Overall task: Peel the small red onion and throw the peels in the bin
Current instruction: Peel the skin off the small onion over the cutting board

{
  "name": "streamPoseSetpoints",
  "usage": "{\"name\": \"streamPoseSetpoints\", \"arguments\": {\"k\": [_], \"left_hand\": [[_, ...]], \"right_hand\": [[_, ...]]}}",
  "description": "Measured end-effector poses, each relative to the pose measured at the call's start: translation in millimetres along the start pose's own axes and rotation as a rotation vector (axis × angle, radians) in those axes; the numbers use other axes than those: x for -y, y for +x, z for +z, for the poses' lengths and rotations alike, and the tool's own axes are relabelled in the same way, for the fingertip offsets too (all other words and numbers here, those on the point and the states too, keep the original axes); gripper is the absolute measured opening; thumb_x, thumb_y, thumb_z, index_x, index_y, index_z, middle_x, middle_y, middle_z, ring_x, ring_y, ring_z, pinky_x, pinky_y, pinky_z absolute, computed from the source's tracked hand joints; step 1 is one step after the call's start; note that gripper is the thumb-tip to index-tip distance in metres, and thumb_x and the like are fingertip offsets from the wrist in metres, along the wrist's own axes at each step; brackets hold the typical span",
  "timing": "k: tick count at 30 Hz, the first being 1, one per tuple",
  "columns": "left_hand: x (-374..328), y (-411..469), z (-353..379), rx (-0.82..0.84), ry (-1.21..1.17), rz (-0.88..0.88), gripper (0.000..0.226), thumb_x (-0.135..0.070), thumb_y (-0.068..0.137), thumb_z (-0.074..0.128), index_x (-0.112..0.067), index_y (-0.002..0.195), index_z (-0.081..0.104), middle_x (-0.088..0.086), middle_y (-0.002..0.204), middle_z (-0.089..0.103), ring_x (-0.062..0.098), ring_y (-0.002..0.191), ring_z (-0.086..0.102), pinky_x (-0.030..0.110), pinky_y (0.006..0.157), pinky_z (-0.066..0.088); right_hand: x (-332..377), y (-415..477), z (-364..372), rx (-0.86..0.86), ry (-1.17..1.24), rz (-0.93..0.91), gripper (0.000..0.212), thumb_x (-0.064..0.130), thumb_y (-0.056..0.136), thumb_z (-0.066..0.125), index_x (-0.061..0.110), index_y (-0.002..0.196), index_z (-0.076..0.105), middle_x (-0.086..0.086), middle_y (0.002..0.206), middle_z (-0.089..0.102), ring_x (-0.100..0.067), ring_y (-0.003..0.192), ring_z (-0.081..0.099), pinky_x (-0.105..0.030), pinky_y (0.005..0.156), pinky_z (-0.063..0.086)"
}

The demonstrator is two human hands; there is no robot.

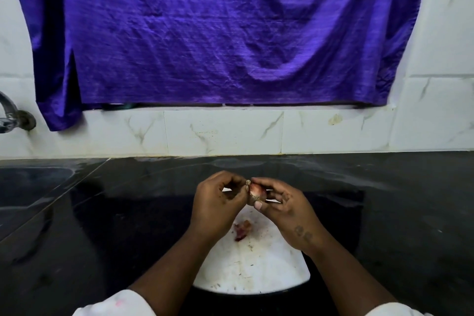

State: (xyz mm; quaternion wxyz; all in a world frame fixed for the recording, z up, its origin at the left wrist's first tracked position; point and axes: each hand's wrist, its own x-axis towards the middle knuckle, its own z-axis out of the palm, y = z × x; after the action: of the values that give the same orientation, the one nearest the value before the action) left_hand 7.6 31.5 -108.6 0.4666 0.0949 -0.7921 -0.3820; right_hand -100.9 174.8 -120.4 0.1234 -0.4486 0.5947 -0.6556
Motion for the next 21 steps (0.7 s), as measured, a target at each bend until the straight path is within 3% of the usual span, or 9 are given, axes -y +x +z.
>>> {"name": "streamPoseSetpoints", "arguments": {"k": [4,9,13,17,19,21], "left_hand": [[-5,-2,5,-0.023,0.031,-0.001,0.015,-0.003,0.083,0.077,-0.017,0.08,0.074,-0.007,0.082,0.069,0.011,0.077,0.067,0.019,0.063,0.055],[-8,0,11,-0.042,-0.05,-0.092,0.018,-0.002,0.087,0.071,-0.018,0.079,0.069,-0.002,0.082,0.07,0.017,0.075,0.069,0.038,0.066,0.061],[-15,0,12,-0.025,-0.283,-0.176,0.013,0.002,0.096,0.063,-0.007,0.088,0.067,0.0,0.079,0.071,0.008,0.066,0.068,0.03,0.059,0.057],[-14,-2,15,0.029,-0.339,-0.182,0.004,-0.015,0.098,0.07,-0.018,0.099,0.072,0.0,0.093,0.075,0.014,0.083,0.073,0.035,0.071,0.061],[-9,-3,16,0.046,-0.281,-0.156,0.012,-0.019,0.093,0.076,-0.03,0.098,0.074,-0.004,0.101,0.074,0.019,0.093,0.072,0.04,0.079,0.063],[-8,-2,15,0.051,-0.265,-0.143,0.013,-0.017,0.092,0.078,-0.03,0.094,0.076,-0.003,0.101,0.073,0.019,0.095,0.072,0.04,0.08,0.063]], "right_hand": [[1,-1,0,0.005,-0.01,-0.01,0.042,-0.001,0.088,0.074,0.021,0.124,0.069,0.007,0.118,0.075,-0.012,0.111,0.072,-0.026,0.088,0.059],[3,-1,-1,0.015,0.058,-0.022,0.042,-0.003,0.089,0.072,0.017,0.126,0.067,0.003,0.121,0.074,-0.016,0.114,0.071,-0.027,0.09,0.059],[5,-1,-3,0.008,0.175,-0.019,0.042,-0.004,0.09,0.07,0.012,0.129,0.064,-0.008,0.122,0.074,-0.023,0.113,0.073,-0.027,0.091,0.058],[8,0,-4,0.004,0.215,-0.005,0.043,-0.008,0.093,0.064,0.012,0.131,0.063,-0.01,0.122,0.075,-0.023,0.112,0.074,-0.027,0.092,0.058],[8,1,-4,-0.01,0.231,0.005,0.044,-0.009,0.093,0.063,0.011,0.132,0.063,-0.009,0.123,0.074,-0.019,0.112,0.074,-0.023,0.089,0.057],[7,2,-4,-0.024,0.226,0.003,0.044,-0.007,0.092,0.066,0.013,0.131,0.065,-0.01,0.127,0.071,-0.019,0.115,0.072,-0.025,0.089,0.058]]}}
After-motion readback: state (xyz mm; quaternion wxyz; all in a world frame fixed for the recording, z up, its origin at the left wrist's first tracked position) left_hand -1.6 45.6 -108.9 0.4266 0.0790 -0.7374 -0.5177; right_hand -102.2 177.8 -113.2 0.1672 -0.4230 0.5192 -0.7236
